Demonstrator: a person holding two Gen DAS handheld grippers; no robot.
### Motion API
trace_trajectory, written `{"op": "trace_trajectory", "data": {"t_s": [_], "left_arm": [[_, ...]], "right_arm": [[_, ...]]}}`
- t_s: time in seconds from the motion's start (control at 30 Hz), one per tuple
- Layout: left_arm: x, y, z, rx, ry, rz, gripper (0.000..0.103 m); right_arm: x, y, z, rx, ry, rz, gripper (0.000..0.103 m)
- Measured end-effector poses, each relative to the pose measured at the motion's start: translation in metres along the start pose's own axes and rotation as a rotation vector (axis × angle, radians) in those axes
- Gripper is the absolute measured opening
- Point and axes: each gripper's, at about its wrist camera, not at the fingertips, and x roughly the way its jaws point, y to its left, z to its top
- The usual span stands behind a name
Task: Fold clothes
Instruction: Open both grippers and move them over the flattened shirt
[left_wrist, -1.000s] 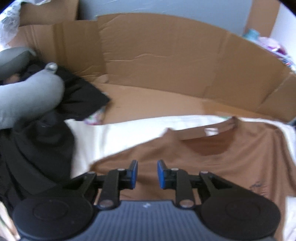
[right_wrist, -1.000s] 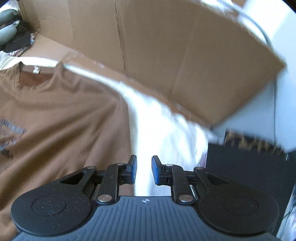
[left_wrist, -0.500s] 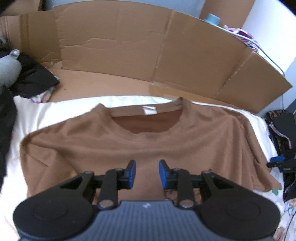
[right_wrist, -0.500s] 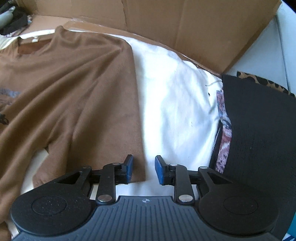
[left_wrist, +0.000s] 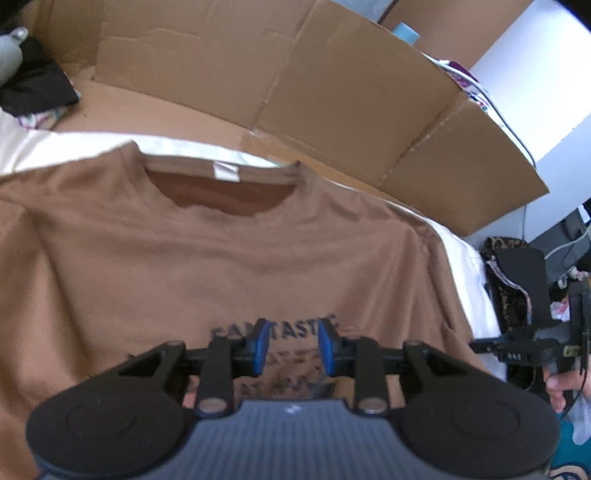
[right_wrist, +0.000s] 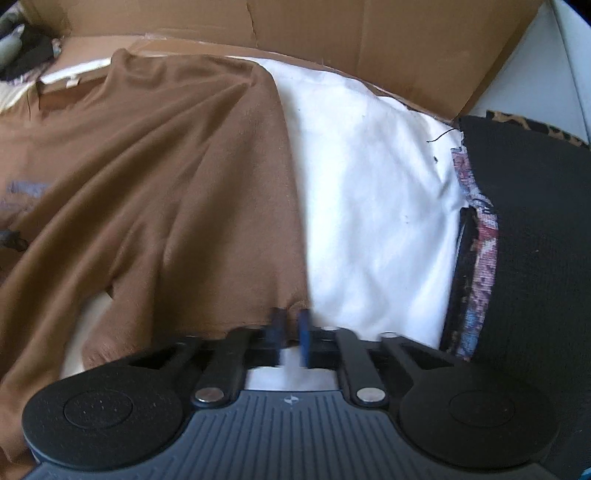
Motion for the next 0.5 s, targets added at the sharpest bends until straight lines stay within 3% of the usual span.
{"op": "trace_trajectory", "data": {"t_s": [0.5], "left_arm": [[0.015,-0.036,-0.022,0.052,0.049,-0.078,0.030]], "right_arm": [[-0.046,-0.012,0.051,-0.265,0.010,-0.294,0.000]]}}
